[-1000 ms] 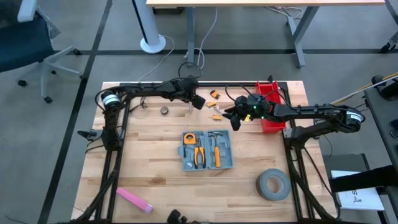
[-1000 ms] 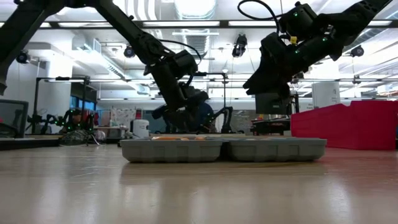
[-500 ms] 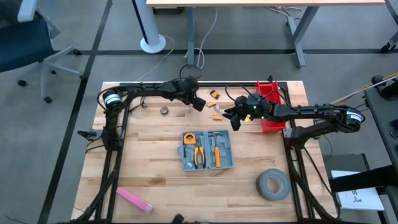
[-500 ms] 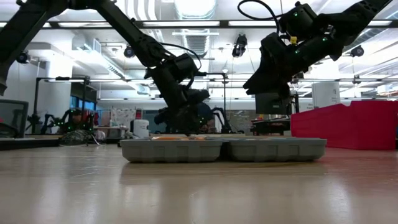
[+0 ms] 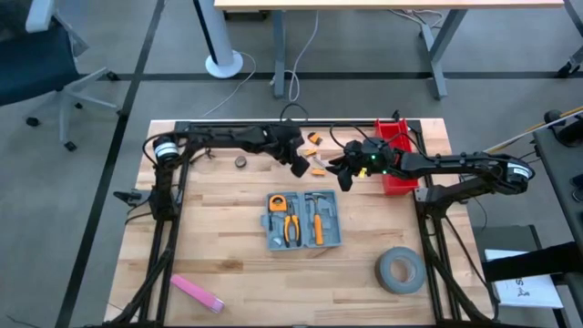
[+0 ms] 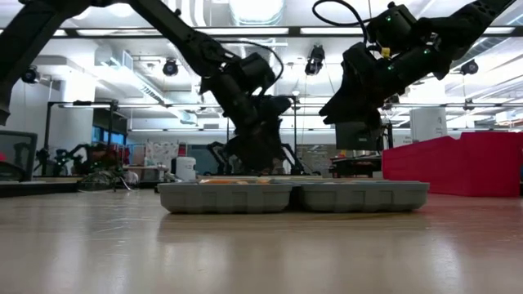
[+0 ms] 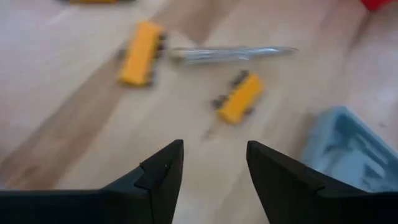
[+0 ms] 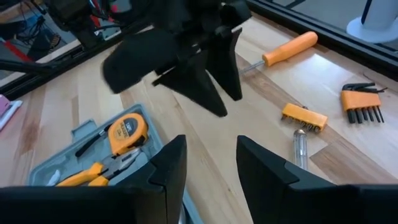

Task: Prefit tool cases
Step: Put the bottom yellow screwdriver bit set into the gray pre-fit tool case

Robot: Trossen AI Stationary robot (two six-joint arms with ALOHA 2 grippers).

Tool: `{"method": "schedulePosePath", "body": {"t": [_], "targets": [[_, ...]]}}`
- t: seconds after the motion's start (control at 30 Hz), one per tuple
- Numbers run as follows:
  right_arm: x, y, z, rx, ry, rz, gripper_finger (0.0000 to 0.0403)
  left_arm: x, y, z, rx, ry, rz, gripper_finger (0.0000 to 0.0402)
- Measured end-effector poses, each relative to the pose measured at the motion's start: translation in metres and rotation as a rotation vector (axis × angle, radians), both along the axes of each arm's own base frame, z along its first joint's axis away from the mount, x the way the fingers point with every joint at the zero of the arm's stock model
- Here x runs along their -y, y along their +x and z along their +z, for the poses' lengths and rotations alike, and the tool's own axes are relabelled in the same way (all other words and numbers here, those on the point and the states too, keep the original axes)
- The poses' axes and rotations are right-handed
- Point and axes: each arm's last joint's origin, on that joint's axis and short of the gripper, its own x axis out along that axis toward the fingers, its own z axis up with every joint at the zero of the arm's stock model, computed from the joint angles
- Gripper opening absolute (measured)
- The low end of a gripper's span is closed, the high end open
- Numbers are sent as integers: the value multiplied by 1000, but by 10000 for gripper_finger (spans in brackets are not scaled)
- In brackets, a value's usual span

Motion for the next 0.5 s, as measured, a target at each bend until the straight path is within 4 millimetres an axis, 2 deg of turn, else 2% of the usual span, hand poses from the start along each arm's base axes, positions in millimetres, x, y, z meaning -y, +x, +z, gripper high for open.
{"method": "schedulePosePath", "body": {"t": [0.2,0.5], "targets": [[-1,0,0,-1,2,12,110,11,14,12,64,61,-70,185],[-2,0,-1,-25,-66,76,140,23,16,31,117,135,-108,197]]}}
